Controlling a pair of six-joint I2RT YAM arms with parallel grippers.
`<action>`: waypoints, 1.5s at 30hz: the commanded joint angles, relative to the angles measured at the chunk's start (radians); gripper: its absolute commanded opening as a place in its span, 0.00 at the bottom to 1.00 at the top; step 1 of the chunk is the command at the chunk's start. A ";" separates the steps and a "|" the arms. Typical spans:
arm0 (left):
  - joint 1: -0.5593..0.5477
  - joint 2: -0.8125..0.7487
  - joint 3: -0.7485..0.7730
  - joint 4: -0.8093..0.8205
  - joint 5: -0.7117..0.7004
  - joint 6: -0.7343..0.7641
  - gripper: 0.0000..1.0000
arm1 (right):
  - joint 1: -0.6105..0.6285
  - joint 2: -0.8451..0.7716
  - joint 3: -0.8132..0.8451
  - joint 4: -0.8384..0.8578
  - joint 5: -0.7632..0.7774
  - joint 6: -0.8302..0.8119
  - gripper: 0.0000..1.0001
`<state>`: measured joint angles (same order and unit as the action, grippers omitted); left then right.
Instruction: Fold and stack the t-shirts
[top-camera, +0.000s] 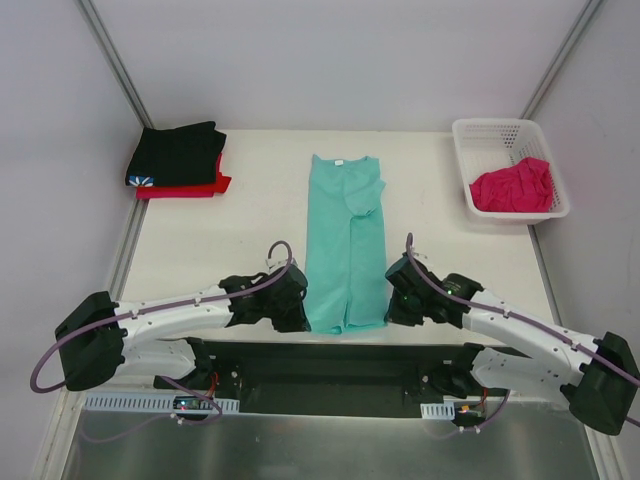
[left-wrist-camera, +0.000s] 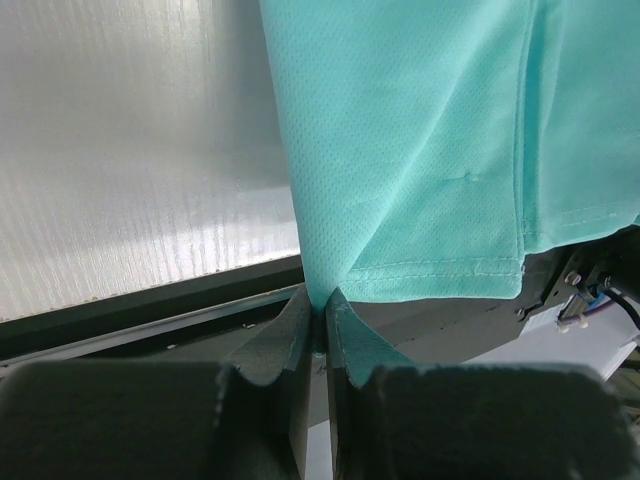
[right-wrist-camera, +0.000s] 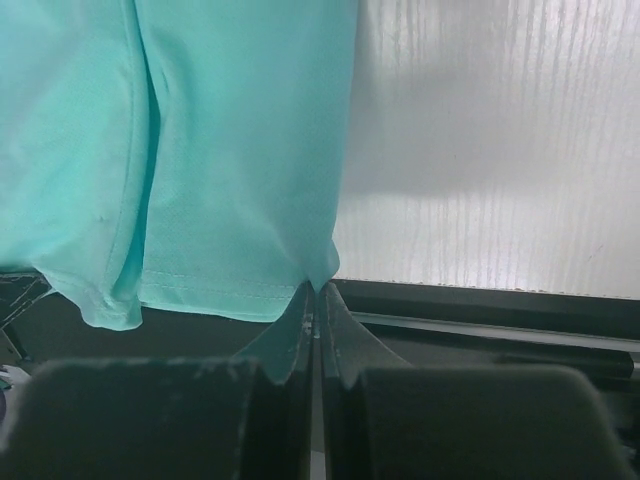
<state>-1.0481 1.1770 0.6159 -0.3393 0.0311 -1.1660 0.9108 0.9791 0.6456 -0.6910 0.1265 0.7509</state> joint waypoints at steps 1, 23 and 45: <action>-0.006 0.013 0.077 -0.052 -0.062 0.025 0.07 | 0.005 0.039 0.084 -0.045 0.053 -0.022 0.01; 0.252 0.033 0.277 -0.155 -0.042 0.236 0.07 | -0.099 0.179 0.308 -0.117 0.128 -0.197 0.01; 0.393 0.377 0.599 -0.153 0.072 0.365 0.06 | -0.334 0.496 0.606 -0.061 -0.034 -0.410 0.01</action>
<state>-0.6888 1.5185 1.1503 -0.4778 0.0605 -0.8459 0.6029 1.4284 1.1709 -0.7609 0.1333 0.3920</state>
